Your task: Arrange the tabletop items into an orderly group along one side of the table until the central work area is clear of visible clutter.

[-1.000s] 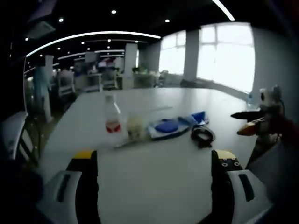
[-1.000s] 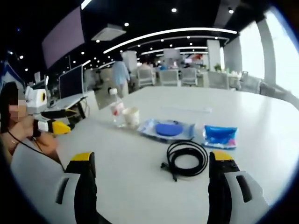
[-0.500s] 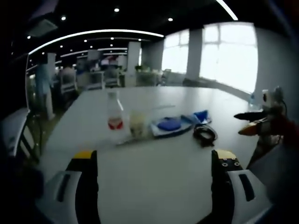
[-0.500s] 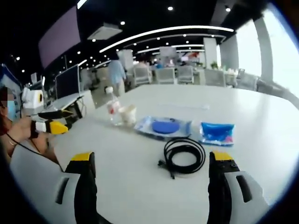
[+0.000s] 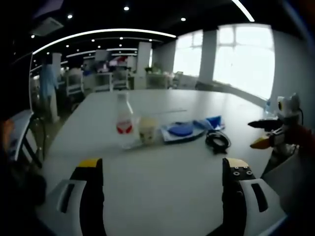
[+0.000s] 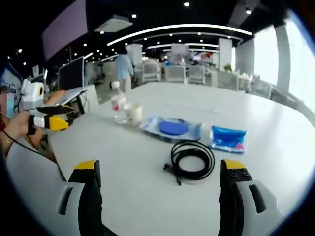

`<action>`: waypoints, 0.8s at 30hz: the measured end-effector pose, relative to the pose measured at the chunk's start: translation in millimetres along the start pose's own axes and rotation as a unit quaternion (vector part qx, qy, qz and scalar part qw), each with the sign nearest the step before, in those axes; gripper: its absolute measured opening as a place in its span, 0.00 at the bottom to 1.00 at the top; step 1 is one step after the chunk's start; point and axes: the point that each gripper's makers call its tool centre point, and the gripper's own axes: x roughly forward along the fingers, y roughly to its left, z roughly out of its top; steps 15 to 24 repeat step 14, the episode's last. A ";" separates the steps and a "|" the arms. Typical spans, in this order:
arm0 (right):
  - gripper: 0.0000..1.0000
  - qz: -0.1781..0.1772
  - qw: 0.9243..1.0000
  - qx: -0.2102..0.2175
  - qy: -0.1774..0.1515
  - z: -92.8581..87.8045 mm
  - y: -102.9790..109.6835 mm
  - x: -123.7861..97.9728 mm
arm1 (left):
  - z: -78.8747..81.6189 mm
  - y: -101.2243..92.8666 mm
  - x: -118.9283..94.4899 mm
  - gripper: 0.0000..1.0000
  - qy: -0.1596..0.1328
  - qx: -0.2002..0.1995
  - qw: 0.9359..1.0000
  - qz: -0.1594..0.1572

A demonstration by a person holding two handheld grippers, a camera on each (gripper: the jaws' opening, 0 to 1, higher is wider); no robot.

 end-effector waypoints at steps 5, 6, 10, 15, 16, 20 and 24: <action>0.99 -0.005 1.000 0.004 0.001 -0.6 -2.4 -0.9 | -1.6 -0.9 -0.5 0.98 0.004 -0.002 1.000 -0.002; 0.99 -0.005 1.000 0.003 0.001 -0.8 -2.2 -1.0 | -1.8 -1.4 -0.4 0.98 0.005 -0.001 1.000 -0.003; 0.99 -0.005 1.000 -0.003 0.007 -2.9 -1.4 -0.5 | -3.6 -2.7 0.0 0.98 0.010 0.000 1.000 -0.005; 0.99 -0.009 1.000 -0.002 0.015 -6.2 -3.7 -0.2 | -5.0 -2.0 -0.3 0.97 0.013 0.000 1.000 -0.003; 0.99 -0.009 1.000 -0.002 0.015 -6.2 -3.7 -0.2 | -5.0 -2.0 -0.3 0.97 0.013 0.000 1.000 -0.003; 0.99 -0.009 1.000 -0.002 0.015 -6.2 -3.7 -0.2 | -5.0 -2.0 -0.3 0.97 0.013 0.000 1.000 -0.003; 0.99 -0.009 1.000 -0.002 0.015 -6.2 -3.7 -0.2 | -5.0 -2.0 -0.3 0.97 0.013 0.000 1.000 -0.003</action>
